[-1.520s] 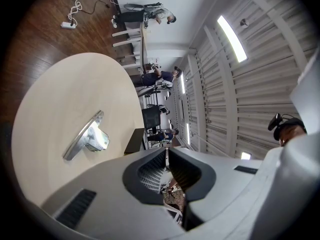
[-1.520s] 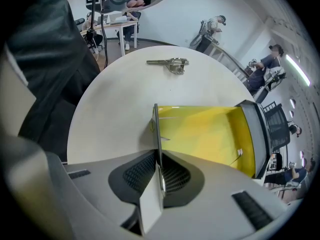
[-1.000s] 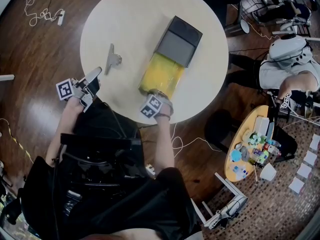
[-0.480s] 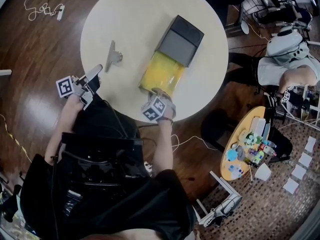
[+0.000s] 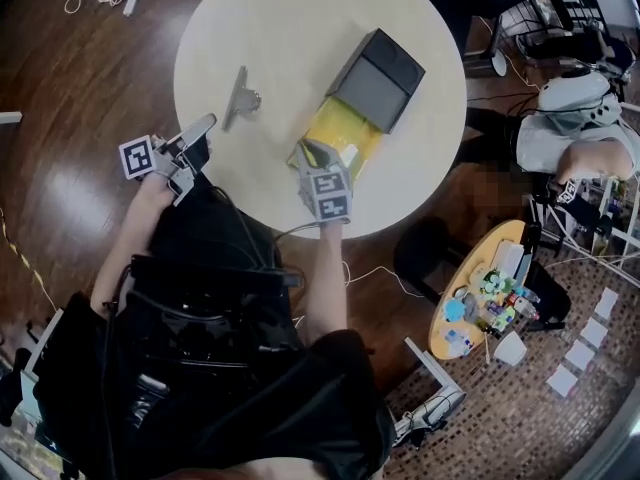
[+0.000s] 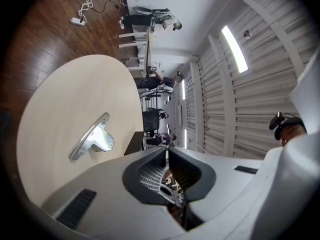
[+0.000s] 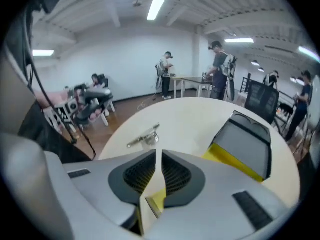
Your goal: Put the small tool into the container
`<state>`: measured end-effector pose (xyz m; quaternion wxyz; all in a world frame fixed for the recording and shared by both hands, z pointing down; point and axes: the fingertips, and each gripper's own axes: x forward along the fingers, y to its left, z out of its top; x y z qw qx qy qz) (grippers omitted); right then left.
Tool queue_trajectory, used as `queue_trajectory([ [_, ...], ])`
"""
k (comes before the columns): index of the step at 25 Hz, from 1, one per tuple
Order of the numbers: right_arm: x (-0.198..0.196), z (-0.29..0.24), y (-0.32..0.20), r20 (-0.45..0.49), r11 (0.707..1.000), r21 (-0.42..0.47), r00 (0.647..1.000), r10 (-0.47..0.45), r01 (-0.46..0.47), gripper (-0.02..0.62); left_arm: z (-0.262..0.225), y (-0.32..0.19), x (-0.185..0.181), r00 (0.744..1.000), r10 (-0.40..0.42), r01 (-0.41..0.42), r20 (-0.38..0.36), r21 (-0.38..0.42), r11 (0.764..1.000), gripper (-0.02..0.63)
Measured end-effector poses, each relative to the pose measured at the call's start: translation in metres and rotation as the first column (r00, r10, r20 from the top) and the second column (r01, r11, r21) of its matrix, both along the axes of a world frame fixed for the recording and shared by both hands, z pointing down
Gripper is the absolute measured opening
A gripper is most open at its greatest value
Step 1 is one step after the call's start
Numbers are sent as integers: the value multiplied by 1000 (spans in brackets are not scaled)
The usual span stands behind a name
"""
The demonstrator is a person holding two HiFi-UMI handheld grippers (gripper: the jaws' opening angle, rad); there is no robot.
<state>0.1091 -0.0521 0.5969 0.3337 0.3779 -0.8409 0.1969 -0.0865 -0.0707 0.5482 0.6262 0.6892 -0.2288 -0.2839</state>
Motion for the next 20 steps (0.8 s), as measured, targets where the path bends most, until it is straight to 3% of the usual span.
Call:
queue_trajectory([
  [1,-5,-3,-5,68,1000,-9,997,29,-29,10,0,1,-1,1000,-8,8,-4,-2,1000,20],
  [5,-25,-3,-10,251,992,-103,963,99,-75,-5,1,4,-6,999,-33,33,-16,-10,999,20],
  [8,-37,6,-8,259,987,-145,960,102,-66,7,2,5,-10,998,-49,49,-26,-14,999,20],
  [9,-39,10,-9,253,986,-155,962,107,-69,43,3,5,-12,998,-55,54,-29,-15,998,20],
  [14,-49,26,-17,294,964,-236,937,190,-122,51,6,4,-20,997,-66,65,-40,-17,998,20],
  [16,-54,32,-19,326,952,-273,918,227,-139,123,7,4,-21,997,-67,66,-44,-22,998,20],
  [18,-58,37,-22,343,939,-305,902,264,-159,236,9,5,-22,997,-68,67,-46,-24,997,20],
  [20,-63,43,-22,344,928,-332,895,285,-168,265,10,5,-23,996,-69,67,-50,-27,997,20],
])
